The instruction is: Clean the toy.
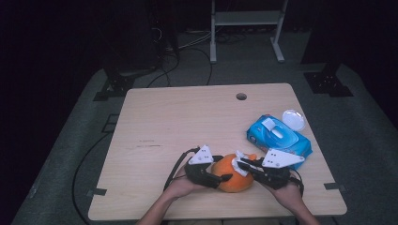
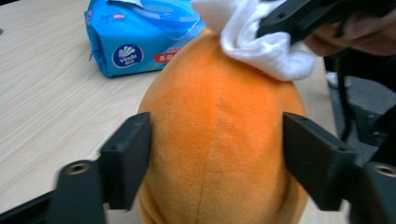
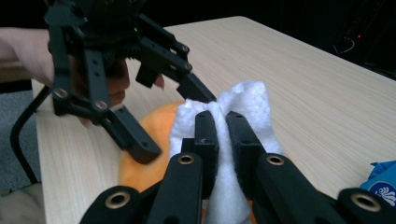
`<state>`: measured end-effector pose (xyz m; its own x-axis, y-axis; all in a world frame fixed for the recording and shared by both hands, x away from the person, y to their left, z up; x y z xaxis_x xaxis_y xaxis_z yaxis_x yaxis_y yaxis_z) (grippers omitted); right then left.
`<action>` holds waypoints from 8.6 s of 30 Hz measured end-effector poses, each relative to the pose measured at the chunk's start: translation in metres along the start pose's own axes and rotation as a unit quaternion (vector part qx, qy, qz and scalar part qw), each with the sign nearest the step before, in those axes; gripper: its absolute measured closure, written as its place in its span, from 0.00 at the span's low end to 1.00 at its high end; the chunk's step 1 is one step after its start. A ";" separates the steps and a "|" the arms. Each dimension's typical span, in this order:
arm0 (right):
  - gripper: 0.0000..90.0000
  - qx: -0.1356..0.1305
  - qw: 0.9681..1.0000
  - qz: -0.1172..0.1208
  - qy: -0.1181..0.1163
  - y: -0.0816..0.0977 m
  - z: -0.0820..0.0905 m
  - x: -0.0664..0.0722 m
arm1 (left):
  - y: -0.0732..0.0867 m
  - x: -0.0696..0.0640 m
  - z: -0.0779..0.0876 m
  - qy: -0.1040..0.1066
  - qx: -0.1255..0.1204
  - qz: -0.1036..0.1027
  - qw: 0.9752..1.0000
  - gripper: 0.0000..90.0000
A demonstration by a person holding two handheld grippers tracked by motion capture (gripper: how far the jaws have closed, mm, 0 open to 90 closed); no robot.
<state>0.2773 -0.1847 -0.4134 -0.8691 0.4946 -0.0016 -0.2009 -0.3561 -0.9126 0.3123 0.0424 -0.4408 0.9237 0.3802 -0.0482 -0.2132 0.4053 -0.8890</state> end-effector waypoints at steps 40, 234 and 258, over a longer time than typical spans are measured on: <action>0.93 -0.065 0.998 -0.007 -0.007 -0.030 -0.002 -0.001 | -0.026 0.003 0.027 -0.007 -0.027 -0.002 1.000 0.42; 0.93 0.014 0.999 -0.028 0.024 0.020 0.019 -0.027 | 0.009 0.013 -0.029 0.045 0.021 0.008 0.999 0.05; 0.93 -0.006 1.000 -0.001 0.026 -0.006 0.004 -0.013 | -0.024 -0.011 0.003 -0.051 0.038 -0.021 0.998 0.40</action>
<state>0.2881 -0.1926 -0.4061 -0.8436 0.5366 -0.0205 -0.1974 -0.3453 -0.9175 0.3068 0.0308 -0.4177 0.8956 0.4432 0.0383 -0.2025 0.4830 -0.8519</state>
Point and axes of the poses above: each handheld gripper's, and its own axes: z roughly backward along the jaws, y roughly out of its underside, x roughly to its left, the point moved 2 cm from there along -z, roughly forward along the jaws, and after that the axes turned 5 degrees about -y, right-handed, at the moved point
